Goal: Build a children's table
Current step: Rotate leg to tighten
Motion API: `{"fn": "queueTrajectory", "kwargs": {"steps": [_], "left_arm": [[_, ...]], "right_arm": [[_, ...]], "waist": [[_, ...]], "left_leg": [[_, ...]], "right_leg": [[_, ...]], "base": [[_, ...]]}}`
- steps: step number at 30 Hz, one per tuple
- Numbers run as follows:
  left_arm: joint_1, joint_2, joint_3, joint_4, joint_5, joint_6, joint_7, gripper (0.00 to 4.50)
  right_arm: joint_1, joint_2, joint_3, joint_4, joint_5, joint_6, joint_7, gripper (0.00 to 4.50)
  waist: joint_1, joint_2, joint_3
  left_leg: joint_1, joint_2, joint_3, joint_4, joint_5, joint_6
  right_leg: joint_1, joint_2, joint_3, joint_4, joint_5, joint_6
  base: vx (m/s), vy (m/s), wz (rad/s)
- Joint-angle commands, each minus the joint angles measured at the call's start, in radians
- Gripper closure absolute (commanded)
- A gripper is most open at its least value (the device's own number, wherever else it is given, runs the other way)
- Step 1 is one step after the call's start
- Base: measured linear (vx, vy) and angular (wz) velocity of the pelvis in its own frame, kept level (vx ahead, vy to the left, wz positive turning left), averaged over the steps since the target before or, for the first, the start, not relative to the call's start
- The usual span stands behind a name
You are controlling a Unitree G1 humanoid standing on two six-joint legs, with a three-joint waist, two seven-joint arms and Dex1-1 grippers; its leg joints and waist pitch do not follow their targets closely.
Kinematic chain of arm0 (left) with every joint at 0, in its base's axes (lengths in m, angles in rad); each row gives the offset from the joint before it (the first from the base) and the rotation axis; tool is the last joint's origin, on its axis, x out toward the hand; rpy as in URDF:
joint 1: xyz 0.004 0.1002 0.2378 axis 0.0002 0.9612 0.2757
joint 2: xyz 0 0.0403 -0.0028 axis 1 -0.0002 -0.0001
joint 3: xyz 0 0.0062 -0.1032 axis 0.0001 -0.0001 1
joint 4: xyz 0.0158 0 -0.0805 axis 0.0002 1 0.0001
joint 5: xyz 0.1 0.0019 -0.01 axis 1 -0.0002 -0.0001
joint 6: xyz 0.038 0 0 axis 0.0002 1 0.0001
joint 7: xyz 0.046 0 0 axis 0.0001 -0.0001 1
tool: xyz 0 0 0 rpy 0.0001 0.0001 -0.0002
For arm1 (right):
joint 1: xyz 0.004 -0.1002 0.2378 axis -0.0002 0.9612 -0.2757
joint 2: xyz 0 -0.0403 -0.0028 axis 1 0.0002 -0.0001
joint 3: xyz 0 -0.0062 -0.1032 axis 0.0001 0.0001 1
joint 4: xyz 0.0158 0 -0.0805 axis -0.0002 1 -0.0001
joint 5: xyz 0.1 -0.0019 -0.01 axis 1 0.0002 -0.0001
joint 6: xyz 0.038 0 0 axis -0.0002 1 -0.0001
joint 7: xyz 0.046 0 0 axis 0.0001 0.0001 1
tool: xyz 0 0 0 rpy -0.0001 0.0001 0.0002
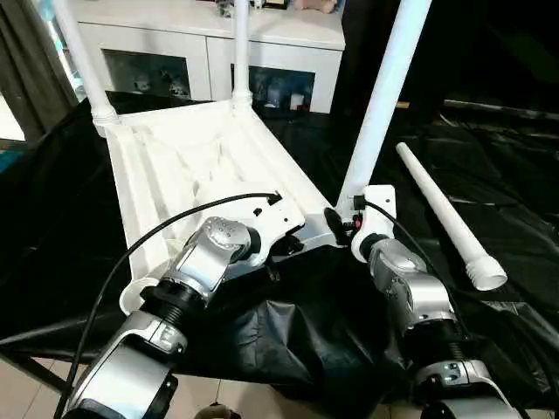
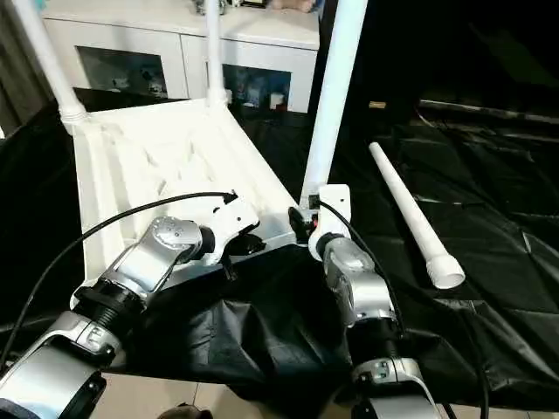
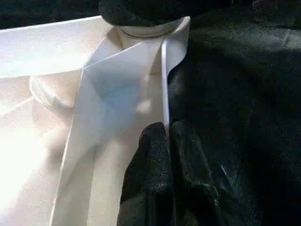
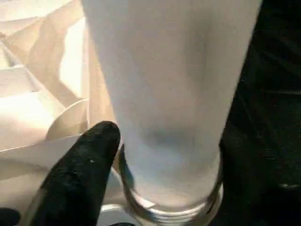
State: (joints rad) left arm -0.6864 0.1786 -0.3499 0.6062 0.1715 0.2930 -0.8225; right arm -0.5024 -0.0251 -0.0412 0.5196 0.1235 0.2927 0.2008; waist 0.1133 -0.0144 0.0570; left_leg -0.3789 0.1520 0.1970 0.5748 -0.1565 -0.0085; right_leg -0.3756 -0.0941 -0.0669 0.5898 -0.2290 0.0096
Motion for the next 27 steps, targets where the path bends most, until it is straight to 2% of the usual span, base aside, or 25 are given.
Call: {"fn": "queueTrajectory", "kwargs": {"steps": [1,2,3,4,5,6,7,9,10,11,12,13,14,15,16,17,19,20,25,27], "left_arm": [[-0.006,-0.019,-0.045,-0.007,-0.005,-0.034,-0.041,4.5],[0.004,0.013,-0.047,-0.018,-0.01,-0.068,-0.081,4.5],[0.006,0.021,-0.047,-0.02,-0.011,-0.077,-0.092,4.5],[0.017,0.054,-0.047,-0.033,-0.015,-0.085,-0.129,4.5],[0.029,0.083,-0.047,-0.05,-0.029,-0.111,-0.176,4.5],[0.032,0.09,-0.046,-0.054,-0.031,-0.107,-0.185,4.5],[0.038,0.111,-0.045,-0.063,-0.033,-0.105,-0.209,4.5],[0.043,0.125,-0.044,-0.068,-0.037,-0.125,-0.227,4.5],[0.056,0.157,-0.043,-0.088,-0.052,-0.137,-0.278,4.5],[0.065,0.174,-0.044,-0.102,-0.062,-0.154,-0.309,4.5],[0.072,0.189,-0.046,-0.113,-0.072,-0.168,-0.341,4.5],[0.077,0.198,-0.048,-0.119,-0.078,-0.18,-0.361,4.5],[0.081,0.211,-0.05,-0.127,-0.089,-0.195,-0.391,4.5],[0.085,0.221,-0.053,-0.134,-0.098,-0.202,-0.414,4.5],[0.09,0.237,-0.056,-0.147,-0.112,-0.21,-0.45,4.5],[0.094,0.247,-0.057,-0.157,-0.125,-0.22,-0.479,4.5],[0.094,0.251,-0.055,-0.161,-0.128,-0.224,-0.489,4.5],[0.093,0.253,-0.053,-0.163,-0.128,-0.224,-0.491,4.5],[0.087,0.254,-0.05,-0.156,-0.131,-0.232,-0.497,4.5],[0.087,0.251,-0.051,-0.151,-0.13,-0.237,-0.496,4.5]], "right_arm": [[0.004,0.005,0.06,0.012,0.005,0.023,0.072,0.81],[0.014,-0.037,0.069,-0.028,0.012,0.032,0.134,0.81],[0.016,-0.048,0.071,-0.038,0.014,0.035,0.15,0.81],[0.03,-0.1,0.083,-0.084,0.023,0.043,0.226,0.81],[0.045,-0.147,0.097,-0.127,0.031,0.05,0.293,0.81],[0.05,-0.162,0.102,-0.139,0.034,0.051,0.316,0.81],[0.065,-0.202,0.116,-0.173,0.042,0.051,0.38,0.81],[0.077,-0.231,0.125,-0.199,0.05,0.052,0.428,0.81],[0.106,-0.293,0.143,-0.26,0.073,0.056,0.534,0.81],[0.122,-0.321,0.15,-0.29,0.087,0.061,0.583,0.81],[0.134,-0.35,0.159,-0.314,0.101,0.068,0.632,0.81],[0.141,-0.367,0.164,-0.327,0.11,0.072,0.661,0.81],[0.148,-0.391,0.172,-0.339,0.113,0.073,0.699,0.81],[0.151,-0.409,0.178,-0.348,0.117,0.077,0.724,0.81],[0.156,-0.437,0.187,-0.362,0.123,0.086,0.765,0.81],[0.157,-0.454,0.191,-0.369,0.129,0.088,0.792,0.81],[0.153,-0.46,0.189,-0.368,0.132,0.089,0.805,0.81],[0.15,-0.462,0.187,-0.366,0.134,0.09,0.81,0.81],[0.126,-0.456,0.205,-0.328,0.115,0.072,0.813,0.81],[0.124,-0.458,0.218,-0.322,0.105,0.066,0.818,0.81]], "waist": [[-0.005,0.007,-0.046],[-0.003,0.002,-0.047],[-0.001,0.001,-0.048],[0.005,0.0,-0.056],[0.008,-0.003,-0.062],[0.01,-0.005,-0.062],[0.011,-0.004,-0.058],[0.019,-0.003,-0.057],[0.03,-0.003,-0.063],[0.036,-0.001,-0.064],[0.042,-0.004,-0.065],[0.045,-0.002,-0.069],[0.045,-0.002,-0.069],[0.048,0.006,-0.069],[0.052,0.002,-0.07],[0.055,0.004,-0.07],[0.057,0.001,-0.07],[0.059,0.004,-0.069],[0.06,0.003,-0.063],[0.061,0.001,-0.062]], "left_leg": [[0.045,0.086,-0.068,-0.104,-0.64,-0.135],[0.044,0.086,-0.067,-0.104,-0.616,-0.128],[0.043,0.086,-0.066,-0.103,-0.605,-0.122],[0.032,0.09,-0.062,-0.104,-0.513,-0.105],[0.029,0.09,-0.053,-0.1,-0.429,-0.084],[0.027,0.091,-0.049,-0.099,-0.402,-0.072],[0.032,0.089,-0.041,-0.094,-0.402,-0.055],[0.035,0.088,-0.039,-0.087,-0.415,-0.046],[0.026,0.088,-0.038,-0.085,-0.358,-0.035],[0.028,0.092,-0.038,-0.084,-0.335,-0.031],[0.029,0.091,-0.032,-0.08,-0.294,-0.013],[0.021,0.091,-0.034,-0.078,-0.246,0.003],[0.02,0.091,-0.031,-0.077,-0.23,0.01],[0.02,0.09,-0.031,-0.075,-0.221,0.013],[0.022,0.09,-0.028,-0.071,-0.209,0.017],[0.022,0.091,-0.027,-0.07,-0.202,0.022],[0.024,0.092,-0.026,-0.069,-0.207,0.022],[0.027,0.093,-0.025,-0.071,-0.221,0.016],[0.031,0.095,-0.03,-0.082,-0.322,-0.04],[0.033,0.095,-0.031,-0.083,-0.335,-0.047]], "right_leg": [[-0.006,-0.095,0.051,-0.094,-0.413,-0.114],[-0.005,-0.095,0.051,-0.092,-0.395,-0.118],[-0.003,-0.095,0.052,-0.092,-0.388,-0.118],[0.01,-0.095,0.053,-0.079,-0.289,-0.127],[0.012,-0.091,0.054,-0.069,-0.184,-0.145],[0.014,-0.089,0.053,-0.068,-0.161,-0.149],[0.007,-0.088,0.055,-0.071,-0.184,-0.161],[0.003,-0.093,0.058,-0.079,-0.247,-0.163],[0.013,-0.095,0.058,-0.074,-0.23,-0.171],[0.014,-0.094,0.058,-0.072,-0.201,-0.172],[0.013,-0.087,0.058,-0.063,-0.12,-0.186],[0.022,-0.084,0.053,-0.051,-0.049,-0.204],[0.021,-0.082,0.051,-0.048,-0.021,-0.213],[0.021,-0.081,0.05,-0.046,-0.006,-0.221],[0.025,-0.076,0.046,-0.041,0.019,-0.239],[0.024,-0.077,0.046,-0.039,0.023,-0.247],[0.023,-0.077,0.045,-0.039,0.012,-0.253],[0.019,-0.076,0.046,-0.041,-0.014,-0.256],[0.016,-0.084,0.048,-0.055,-0.17,-0.232],[0.015,-0.085,0.049,-0.058,-0.19,-0.222]], "base": [[0.0,0.0,0.0],[0.0,0.0,0.0],[0.0,0.0,0.0],[0.0,0.0,0.0],[0.0,0.0,0.0],[0.0,0.0,0.0],[0.0,0.0,0.0],[0.0,0.0,0.0],[0.055,-0.054,0.02],[0.055,-0.054,0.02],[0.062,-0.05,0.03],[0.064,-0.038,0.0],[0.064,-0.038,0.0],[0.0,0.0,0.0],[0.0,0.0,0.0],[0.0,0.0,0.0],[0.0,0.0,0.0],[0.0,0.0,0.0],[0.0,0.0,0.0],[0.0,0.0,0.0]]}}
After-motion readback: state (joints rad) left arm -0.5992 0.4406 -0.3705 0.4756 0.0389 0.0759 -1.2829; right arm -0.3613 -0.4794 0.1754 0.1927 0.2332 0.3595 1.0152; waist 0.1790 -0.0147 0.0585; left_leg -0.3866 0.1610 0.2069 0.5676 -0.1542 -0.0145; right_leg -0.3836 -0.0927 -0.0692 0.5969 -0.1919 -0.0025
